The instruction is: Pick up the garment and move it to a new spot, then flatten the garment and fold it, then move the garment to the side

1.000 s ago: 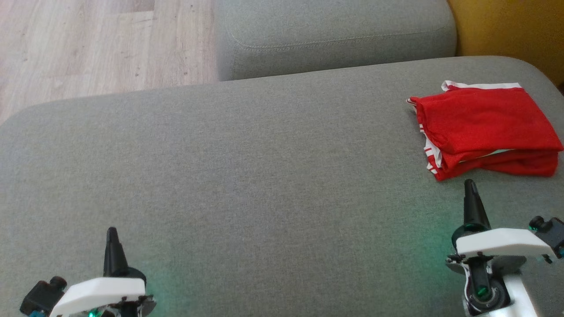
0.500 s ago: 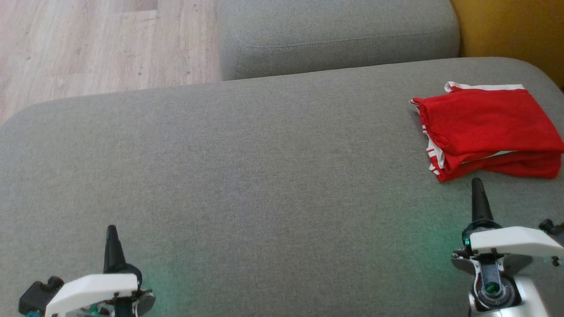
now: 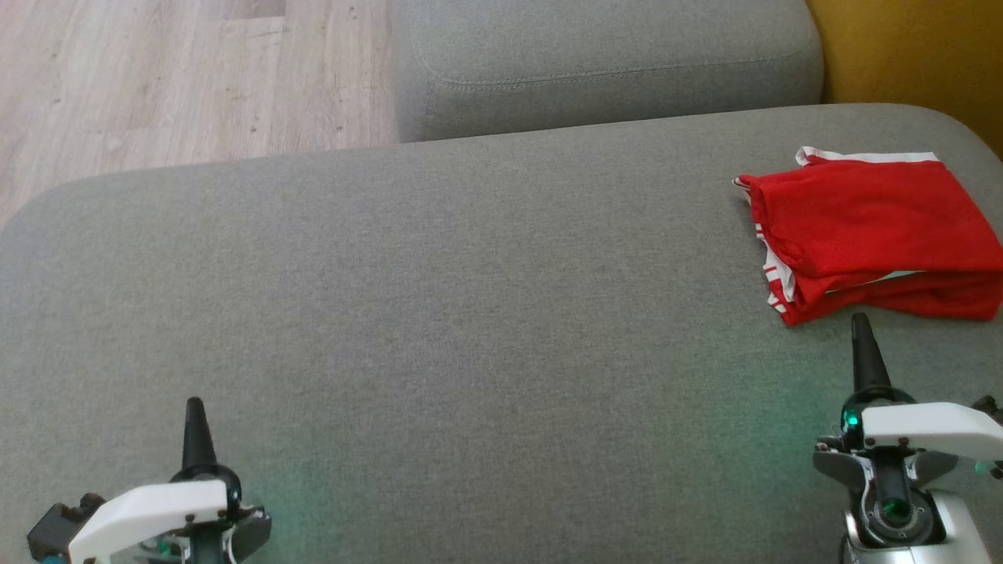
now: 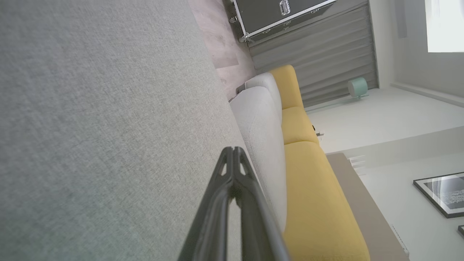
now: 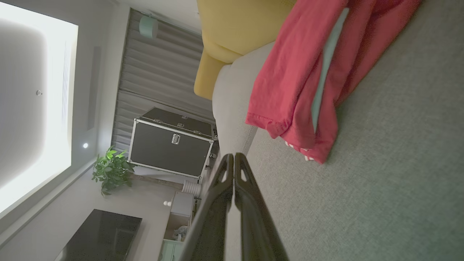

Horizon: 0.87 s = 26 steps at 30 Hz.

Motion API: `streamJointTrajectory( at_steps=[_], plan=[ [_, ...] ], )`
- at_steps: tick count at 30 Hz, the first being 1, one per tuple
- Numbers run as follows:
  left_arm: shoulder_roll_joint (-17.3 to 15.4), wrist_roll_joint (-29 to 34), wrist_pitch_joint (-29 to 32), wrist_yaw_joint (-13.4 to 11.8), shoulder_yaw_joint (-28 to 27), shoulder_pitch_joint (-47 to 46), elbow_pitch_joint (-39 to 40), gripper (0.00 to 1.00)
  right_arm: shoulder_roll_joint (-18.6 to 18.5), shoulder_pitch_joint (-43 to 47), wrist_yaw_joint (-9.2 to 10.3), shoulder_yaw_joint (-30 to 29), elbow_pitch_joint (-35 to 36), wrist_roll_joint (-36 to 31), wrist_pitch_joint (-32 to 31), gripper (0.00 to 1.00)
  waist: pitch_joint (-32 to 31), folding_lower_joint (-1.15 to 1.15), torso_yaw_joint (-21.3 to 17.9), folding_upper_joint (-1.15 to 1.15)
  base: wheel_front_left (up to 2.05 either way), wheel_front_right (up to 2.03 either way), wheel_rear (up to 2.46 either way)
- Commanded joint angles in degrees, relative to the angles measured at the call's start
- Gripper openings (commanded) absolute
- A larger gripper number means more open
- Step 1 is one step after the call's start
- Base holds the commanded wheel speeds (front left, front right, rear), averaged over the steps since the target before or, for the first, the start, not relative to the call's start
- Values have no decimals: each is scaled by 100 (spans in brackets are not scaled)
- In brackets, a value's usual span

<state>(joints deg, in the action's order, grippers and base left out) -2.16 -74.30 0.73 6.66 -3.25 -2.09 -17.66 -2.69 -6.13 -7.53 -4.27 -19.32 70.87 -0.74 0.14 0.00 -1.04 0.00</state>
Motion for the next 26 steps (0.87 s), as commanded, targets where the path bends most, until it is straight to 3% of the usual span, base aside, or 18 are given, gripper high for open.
streamJointTrajectory(
  at_steps=[1, 26],
  plan=[
    [-58, -130, 52, 59, -164, -310, 215, 0, -20, -91, 3, 56, 239, 169, -61, 0, 0, 0, 4, 0, 0, 0, 0],
    [-69, -1412, 456, 77, -290, -388, 327, 0, -19, -25, 4, -162, 464, 1685, -458, 0, 3, 0, 81, 0, 0, 0, 0]
  ],
)
